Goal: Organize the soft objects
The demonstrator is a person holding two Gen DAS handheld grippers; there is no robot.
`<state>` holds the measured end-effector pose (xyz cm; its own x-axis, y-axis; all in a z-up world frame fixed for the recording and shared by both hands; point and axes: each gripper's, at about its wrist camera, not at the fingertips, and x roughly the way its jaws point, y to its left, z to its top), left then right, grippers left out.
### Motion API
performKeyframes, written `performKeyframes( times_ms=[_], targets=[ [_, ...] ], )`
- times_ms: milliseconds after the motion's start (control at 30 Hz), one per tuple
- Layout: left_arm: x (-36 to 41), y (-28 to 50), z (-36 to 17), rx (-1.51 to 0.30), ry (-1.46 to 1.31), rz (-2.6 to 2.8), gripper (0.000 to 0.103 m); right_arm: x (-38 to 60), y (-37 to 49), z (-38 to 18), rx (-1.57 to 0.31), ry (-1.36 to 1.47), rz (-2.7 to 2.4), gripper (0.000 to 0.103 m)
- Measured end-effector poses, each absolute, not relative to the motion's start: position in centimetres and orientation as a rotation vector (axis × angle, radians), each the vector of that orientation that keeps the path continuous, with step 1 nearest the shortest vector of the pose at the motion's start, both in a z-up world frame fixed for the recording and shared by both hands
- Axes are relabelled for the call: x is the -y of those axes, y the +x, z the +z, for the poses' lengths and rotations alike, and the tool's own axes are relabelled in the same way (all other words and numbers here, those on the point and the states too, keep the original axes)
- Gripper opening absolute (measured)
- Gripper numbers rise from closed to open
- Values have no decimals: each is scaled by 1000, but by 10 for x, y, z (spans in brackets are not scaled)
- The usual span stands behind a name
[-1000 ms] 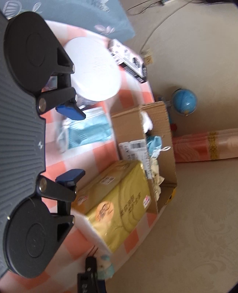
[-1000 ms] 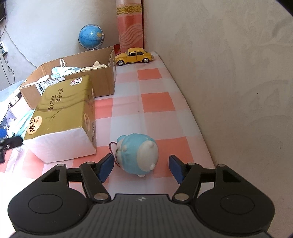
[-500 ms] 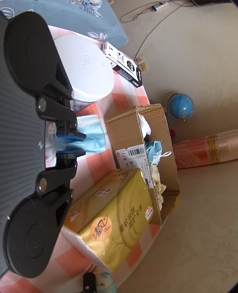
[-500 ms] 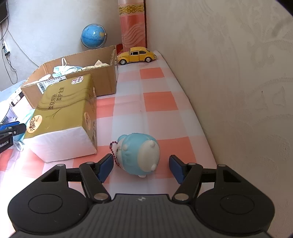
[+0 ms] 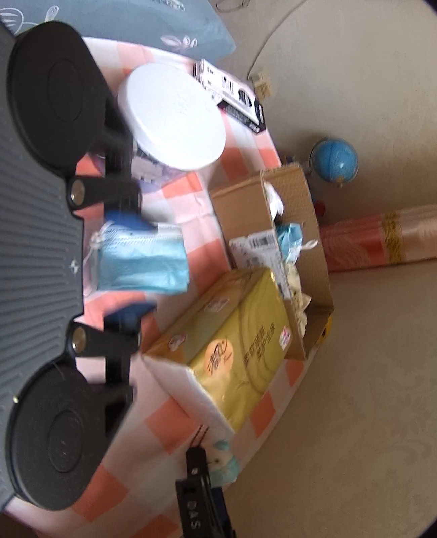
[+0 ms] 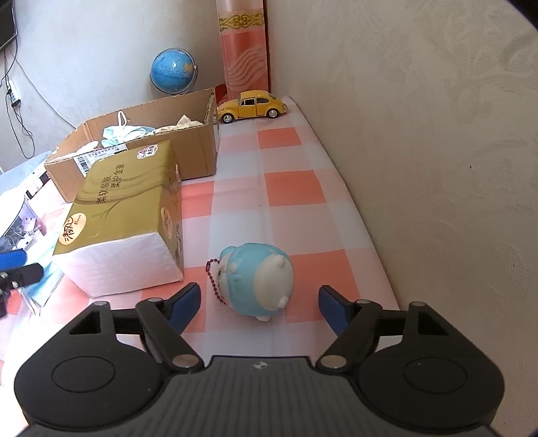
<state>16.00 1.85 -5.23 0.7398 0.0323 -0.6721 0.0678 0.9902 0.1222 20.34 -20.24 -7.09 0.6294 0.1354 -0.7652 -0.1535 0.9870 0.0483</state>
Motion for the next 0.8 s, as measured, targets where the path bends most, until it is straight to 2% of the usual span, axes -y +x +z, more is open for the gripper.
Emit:
performKeyframes(
  times_ms=[33,800],
  targets=[
    [-18,160,-53,-730,143,-8,67,202,204,-71,-874,-21,167,82],
    [-35,194,-78,-820,26,20,63,197,208,-74,-863,-55,192,82]
  ],
)
